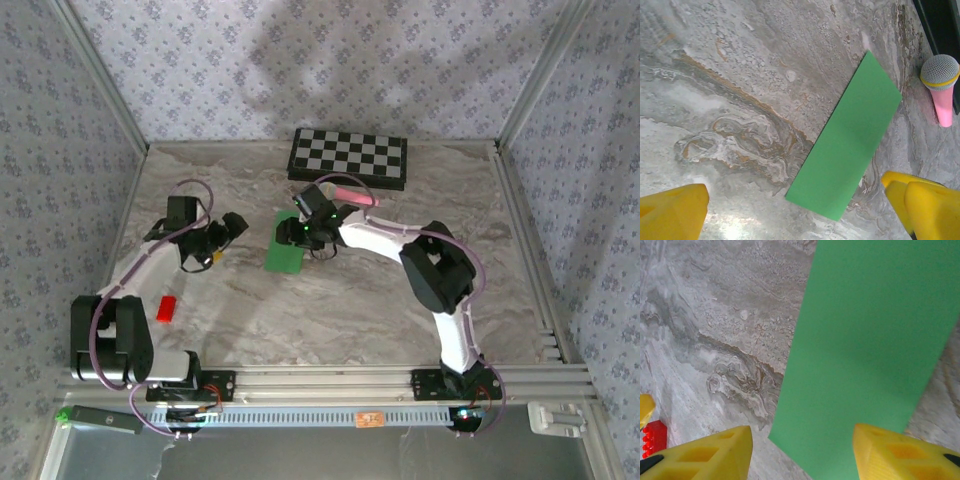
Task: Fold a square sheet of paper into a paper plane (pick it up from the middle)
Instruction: Move the paper to the center of the table.
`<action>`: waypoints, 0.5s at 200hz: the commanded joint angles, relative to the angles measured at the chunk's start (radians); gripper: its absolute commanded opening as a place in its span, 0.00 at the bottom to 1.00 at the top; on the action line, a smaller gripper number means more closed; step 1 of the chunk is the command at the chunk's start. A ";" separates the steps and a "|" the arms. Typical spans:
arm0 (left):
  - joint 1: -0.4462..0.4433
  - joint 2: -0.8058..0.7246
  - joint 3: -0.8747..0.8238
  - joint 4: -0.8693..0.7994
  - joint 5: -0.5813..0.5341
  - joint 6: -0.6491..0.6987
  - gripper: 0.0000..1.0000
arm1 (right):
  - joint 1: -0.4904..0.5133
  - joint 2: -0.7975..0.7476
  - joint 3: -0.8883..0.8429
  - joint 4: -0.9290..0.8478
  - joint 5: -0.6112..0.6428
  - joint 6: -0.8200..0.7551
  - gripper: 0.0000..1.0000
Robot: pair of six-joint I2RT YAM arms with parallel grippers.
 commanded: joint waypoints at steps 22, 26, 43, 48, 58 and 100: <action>0.011 -0.033 0.015 -0.007 0.029 -0.003 1.00 | 0.008 0.095 0.103 -0.089 -0.040 -0.022 0.56; 0.011 -0.031 0.018 -0.010 0.030 -0.001 1.00 | 0.009 0.100 0.105 -0.092 -0.041 -0.023 0.56; 0.011 -0.024 0.021 -0.004 0.040 -0.003 1.00 | 0.009 0.118 0.115 -0.112 -0.046 -0.035 0.56; 0.011 -0.021 0.020 0.002 0.047 -0.005 1.00 | 0.008 0.123 0.118 -0.124 -0.048 -0.041 0.56; 0.011 -0.013 0.017 0.014 0.064 -0.011 1.00 | 0.004 0.129 0.118 -0.140 -0.050 -0.058 0.55; 0.006 0.026 0.015 0.036 0.115 -0.012 1.00 | -0.025 0.114 0.054 -0.230 -0.070 -0.203 0.54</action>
